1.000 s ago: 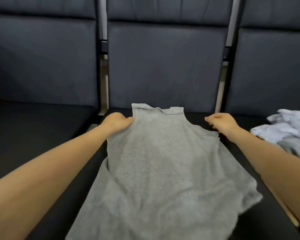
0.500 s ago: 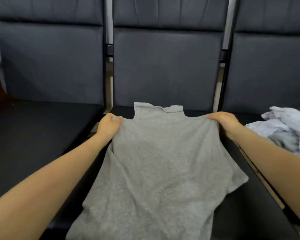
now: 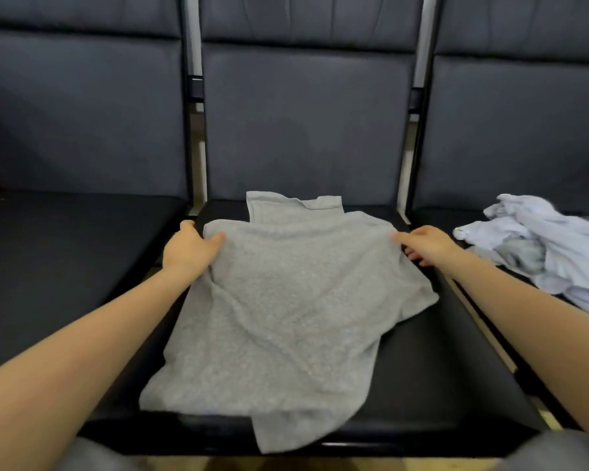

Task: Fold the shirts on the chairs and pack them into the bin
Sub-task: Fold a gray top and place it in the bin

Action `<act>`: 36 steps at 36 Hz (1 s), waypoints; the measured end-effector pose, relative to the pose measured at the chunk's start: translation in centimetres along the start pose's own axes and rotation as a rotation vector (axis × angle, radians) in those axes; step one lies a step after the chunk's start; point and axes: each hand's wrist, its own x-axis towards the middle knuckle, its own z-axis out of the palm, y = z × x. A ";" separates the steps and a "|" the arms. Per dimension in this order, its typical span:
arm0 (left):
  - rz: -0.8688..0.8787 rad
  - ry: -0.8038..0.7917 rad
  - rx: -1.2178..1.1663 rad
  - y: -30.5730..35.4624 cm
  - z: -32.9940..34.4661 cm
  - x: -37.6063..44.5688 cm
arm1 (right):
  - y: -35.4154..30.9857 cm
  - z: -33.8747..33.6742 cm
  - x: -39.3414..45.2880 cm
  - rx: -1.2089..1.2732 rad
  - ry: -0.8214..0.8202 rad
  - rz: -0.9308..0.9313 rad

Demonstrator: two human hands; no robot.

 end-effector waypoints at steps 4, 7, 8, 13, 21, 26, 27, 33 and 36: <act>-0.035 -0.096 -0.037 -0.8 -2.1 -3.0 | 0.6 -1.3 -4.0 -0.121 -0.182 0.083; -0.060 -0.217 -0.080 -1.0 -3.1 -4.9 | 1.3 -1.3 -6.1 -0.162 -0.222 0.080; -0.081 -0.256 -0.083 -0.9 -3.4 -5.5 | 1.5 -1.2 -6.5 -0.134 -0.221 0.061; -0.113 -0.411 -0.075 -0.5 -4.6 -9.0 | 2.4 -1.6 -9.3 0.221 -0.155 -0.109; 0.104 -0.601 -0.053 -2.1 -6.0 -12.3 | 3.0 -2.6 -12.1 0.039 -0.243 -0.253; 0.166 -0.430 -0.229 -2.0 -5.9 -13.2 | 3.4 -2.9 -12.3 -0.161 -0.154 -0.306; 0.131 -0.410 -0.387 -1.6 -6.1 -13.2 | 3.0 -3.1 -12.5 -0.073 -0.118 -0.341; -0.043 -0.275 -0.957 1.4 -9.1 -12.8 | 0.4 -5.0 -13.0 0.649 -0.088 -0.250; -0.132 -0.164 -0.942 1.2 -10.0 -12.0 | 0.2 -5.7 -12.9 0.810 -0.021 -0.140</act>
